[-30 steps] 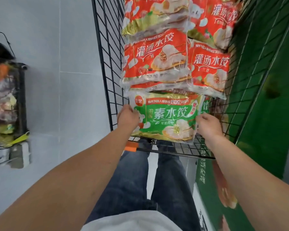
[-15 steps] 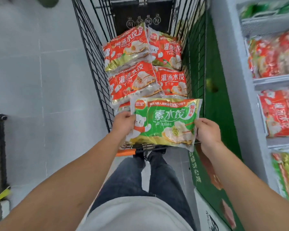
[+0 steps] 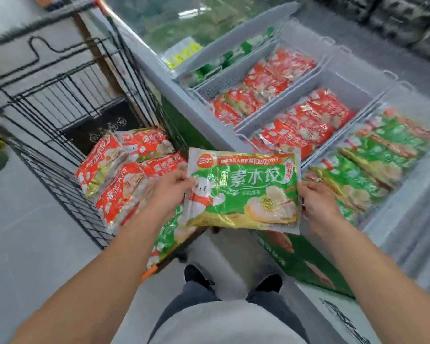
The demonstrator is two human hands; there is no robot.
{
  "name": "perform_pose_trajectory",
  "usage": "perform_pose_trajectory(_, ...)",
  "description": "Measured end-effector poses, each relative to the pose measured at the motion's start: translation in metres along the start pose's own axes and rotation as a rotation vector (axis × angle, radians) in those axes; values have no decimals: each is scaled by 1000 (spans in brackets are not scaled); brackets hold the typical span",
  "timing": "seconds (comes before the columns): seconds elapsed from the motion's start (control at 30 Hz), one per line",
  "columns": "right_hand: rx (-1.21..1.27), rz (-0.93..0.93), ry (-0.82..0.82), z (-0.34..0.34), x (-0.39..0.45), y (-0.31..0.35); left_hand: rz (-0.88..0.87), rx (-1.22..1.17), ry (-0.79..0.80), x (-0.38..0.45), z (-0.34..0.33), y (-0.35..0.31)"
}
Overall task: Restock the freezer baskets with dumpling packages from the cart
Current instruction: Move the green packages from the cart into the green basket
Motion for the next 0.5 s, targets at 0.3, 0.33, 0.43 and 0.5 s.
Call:
perform_pose_trajectory(0.3, 174, -19, -147, 176, 42, -23, -103, 122, 119, 23, -192, -67)
perform_pose_trajectory(0.33, 191, -22, -173, 193, 48, -24, -113, 129, 137, 25, -217, -73)
perform_pose_trajectory(0.43, 222, -46, -230, 223, 63, -24, -138, 164, 190, 32, -268, -91)
perform_pose_trajectory(0.5, 257, -72, -262, 244, 71, -18, -150, 203, 232, 41, -301, -104)
Point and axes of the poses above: each hand's wrist, its own x-axis towards the middle knuckle, its own z-axis out of the back of the hand, y = z × x, the point moved 3 cm from there along x, towards the middle knuckle, and after that the axes turned 15 degrees about -z, right-handed, at the moved point
